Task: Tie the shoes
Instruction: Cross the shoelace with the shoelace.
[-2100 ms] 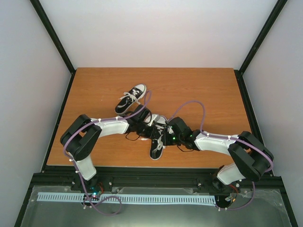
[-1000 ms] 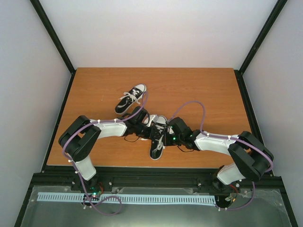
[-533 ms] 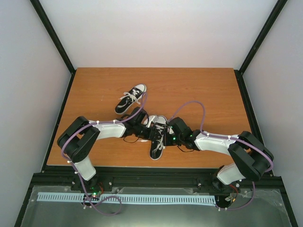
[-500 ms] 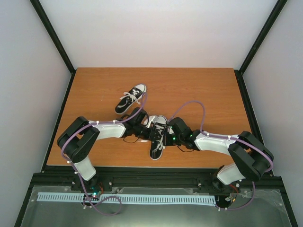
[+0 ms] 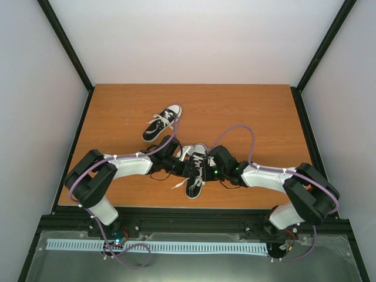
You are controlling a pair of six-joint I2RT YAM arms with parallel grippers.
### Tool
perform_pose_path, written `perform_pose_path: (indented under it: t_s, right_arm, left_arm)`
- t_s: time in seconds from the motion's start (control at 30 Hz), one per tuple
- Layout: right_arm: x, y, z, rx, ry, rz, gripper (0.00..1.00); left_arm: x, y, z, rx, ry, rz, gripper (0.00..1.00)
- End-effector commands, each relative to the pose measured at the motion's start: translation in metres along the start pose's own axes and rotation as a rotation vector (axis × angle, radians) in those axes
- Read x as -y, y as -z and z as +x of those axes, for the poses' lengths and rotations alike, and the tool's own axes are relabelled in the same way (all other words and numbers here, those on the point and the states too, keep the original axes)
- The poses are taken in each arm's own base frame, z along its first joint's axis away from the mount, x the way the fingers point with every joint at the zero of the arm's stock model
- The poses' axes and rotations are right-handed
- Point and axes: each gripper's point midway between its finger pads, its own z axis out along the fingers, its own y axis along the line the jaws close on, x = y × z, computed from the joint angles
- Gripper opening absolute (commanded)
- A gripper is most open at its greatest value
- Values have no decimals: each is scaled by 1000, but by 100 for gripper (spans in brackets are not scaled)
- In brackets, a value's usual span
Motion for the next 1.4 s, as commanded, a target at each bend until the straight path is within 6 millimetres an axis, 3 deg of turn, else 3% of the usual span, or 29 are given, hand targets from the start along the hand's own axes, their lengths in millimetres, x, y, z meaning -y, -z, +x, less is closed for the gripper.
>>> perform_pose_path:
  t_s: [0.0, 0.3, 0.53, 0.87, 1.2, 1.37]
  right_arm:
    - [-11, 5, -9, 34, 10, -24, 3]
    - [-11, 7, -8, 38, 6, -28, 3]
    - [-13, 6, -8, 34, 10, -40, 3]
    - [-22, 6, -5, 19, 11, -92, 3]
    - [-23, 6, -4, 19, 3, -102, 3]
    - [-22, 6, -5, 24, 1, -101, 3]
  left_arm:
    - [10, 6, 0, 3, -41, 22, 33]
    - [12, 1, -17, 28, -73, 9, 30]
    - [17, -1, -18, 20, -85, 42, 38]
    - [12, -8, -20, 17, -66, 39, 37]
    - [13, -12, -24, 21, -64, 56, 16]
    - [12, -11, -24, 30, -62, 47, 11]
